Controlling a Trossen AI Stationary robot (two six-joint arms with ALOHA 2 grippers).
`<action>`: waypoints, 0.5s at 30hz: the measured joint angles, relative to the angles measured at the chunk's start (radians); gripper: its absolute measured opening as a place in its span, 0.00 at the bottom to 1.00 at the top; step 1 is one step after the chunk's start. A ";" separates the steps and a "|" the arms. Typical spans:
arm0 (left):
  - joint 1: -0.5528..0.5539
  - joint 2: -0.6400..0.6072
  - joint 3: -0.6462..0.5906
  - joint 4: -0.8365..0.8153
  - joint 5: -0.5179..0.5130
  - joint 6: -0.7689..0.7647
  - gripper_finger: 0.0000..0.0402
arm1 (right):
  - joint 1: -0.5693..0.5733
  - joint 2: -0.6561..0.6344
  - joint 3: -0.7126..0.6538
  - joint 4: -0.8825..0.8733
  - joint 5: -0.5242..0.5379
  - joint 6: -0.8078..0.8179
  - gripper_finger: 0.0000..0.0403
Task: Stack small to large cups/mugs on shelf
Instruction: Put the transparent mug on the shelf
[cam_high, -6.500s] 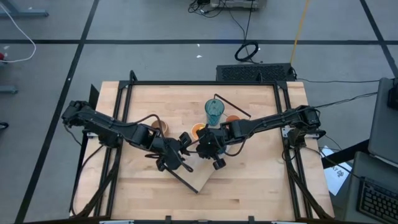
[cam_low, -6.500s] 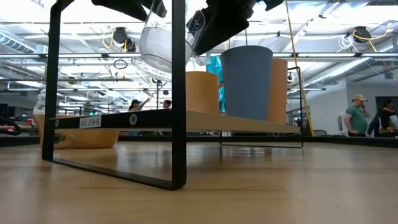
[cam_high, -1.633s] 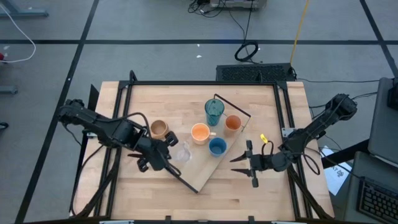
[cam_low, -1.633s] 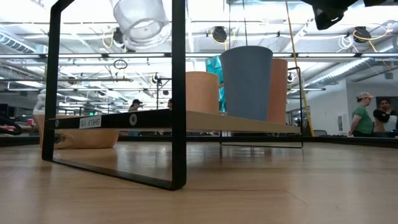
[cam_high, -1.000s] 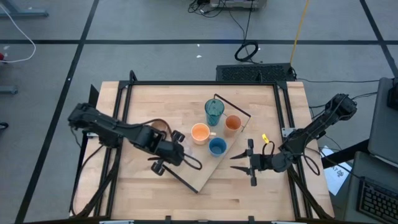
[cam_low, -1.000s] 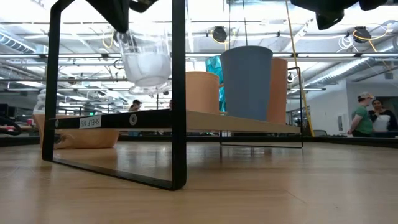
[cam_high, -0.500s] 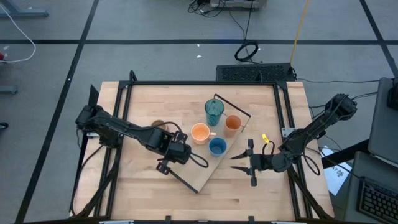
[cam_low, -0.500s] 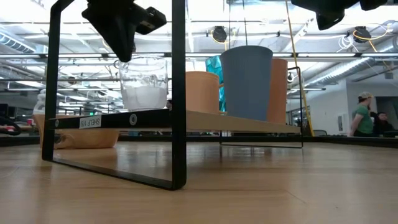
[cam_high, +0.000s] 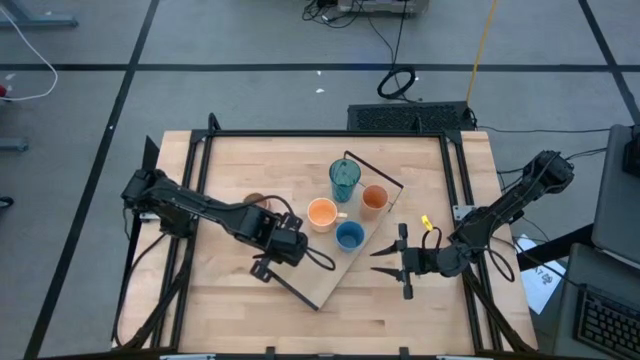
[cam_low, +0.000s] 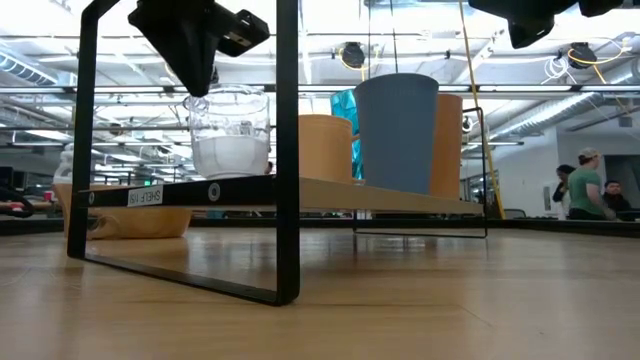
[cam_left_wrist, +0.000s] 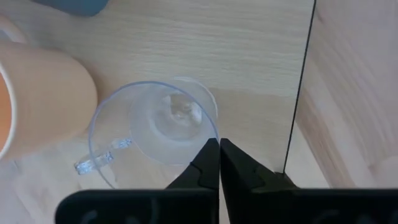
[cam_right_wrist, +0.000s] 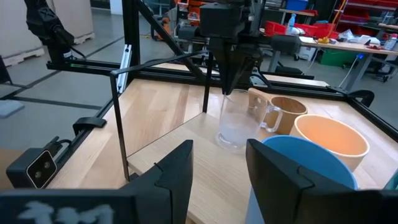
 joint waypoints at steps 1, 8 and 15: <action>0.000 0.000 0.000 0.003 0.000 0.000 0.02 | 0.000 0.000 0.000 0.000 0.000 0.000 0.34; 0.000 0.000 0.000 0.052 0.000 0.019 0.02 | 0.000 0.000 0.000 0.000 0.000 0.000 0.34; 0.001 0.000 0.000 0.043 0.026 0.030 0.05 | 0.000 0.000 0.000 0.000 0.000 0.000 0.34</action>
